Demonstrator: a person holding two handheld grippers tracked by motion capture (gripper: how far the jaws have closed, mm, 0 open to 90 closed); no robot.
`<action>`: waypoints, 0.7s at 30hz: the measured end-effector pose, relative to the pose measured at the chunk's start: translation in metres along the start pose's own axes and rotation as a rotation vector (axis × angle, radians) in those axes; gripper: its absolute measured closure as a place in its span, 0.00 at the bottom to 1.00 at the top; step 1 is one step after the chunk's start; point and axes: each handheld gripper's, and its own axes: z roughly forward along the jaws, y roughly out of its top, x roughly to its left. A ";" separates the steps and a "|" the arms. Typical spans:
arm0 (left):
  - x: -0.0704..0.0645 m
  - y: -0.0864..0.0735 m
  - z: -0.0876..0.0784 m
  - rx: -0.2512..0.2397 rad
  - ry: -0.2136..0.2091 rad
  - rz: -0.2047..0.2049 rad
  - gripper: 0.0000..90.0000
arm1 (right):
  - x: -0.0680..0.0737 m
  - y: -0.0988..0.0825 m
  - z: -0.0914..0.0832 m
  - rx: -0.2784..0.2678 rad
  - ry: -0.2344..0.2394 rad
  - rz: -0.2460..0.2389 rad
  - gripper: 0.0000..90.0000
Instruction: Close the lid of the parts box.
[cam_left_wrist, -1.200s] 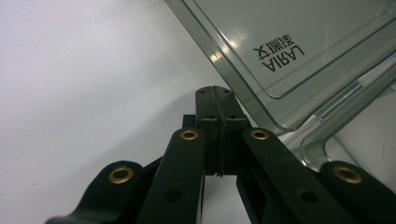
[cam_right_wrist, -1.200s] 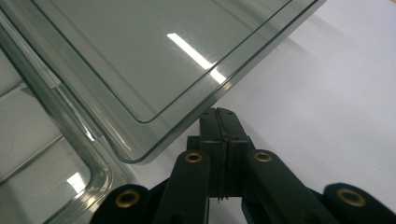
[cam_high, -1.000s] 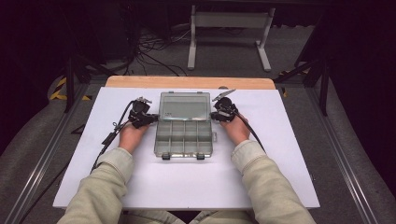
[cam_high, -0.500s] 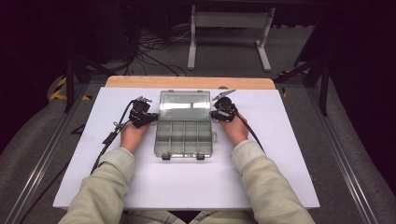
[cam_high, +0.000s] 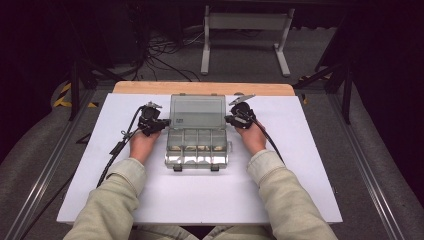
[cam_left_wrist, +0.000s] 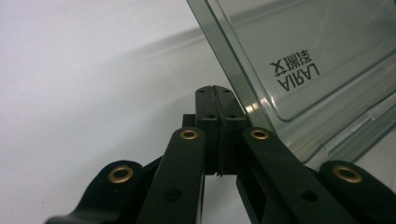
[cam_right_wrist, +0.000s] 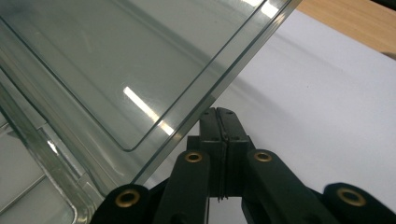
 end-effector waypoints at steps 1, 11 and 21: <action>0.000 0.000 -0.001 -0.005 0.002 0.001 1.00 | -0.001 0.000 -0.001 -0.007 -0.001 -0.005 1.00; -0.002 0.003 -0.007 -0.040 0.007 0.002 1.00 | 0.000 0.004 -0.007 -0.051 -0.008 -0.003 1.00; -0.003 0.004 -0.010 -0.060 0.008 0.003 1.00 | 0.001 0.007 -0.013 -0.086 -0.013 -0.011 1.00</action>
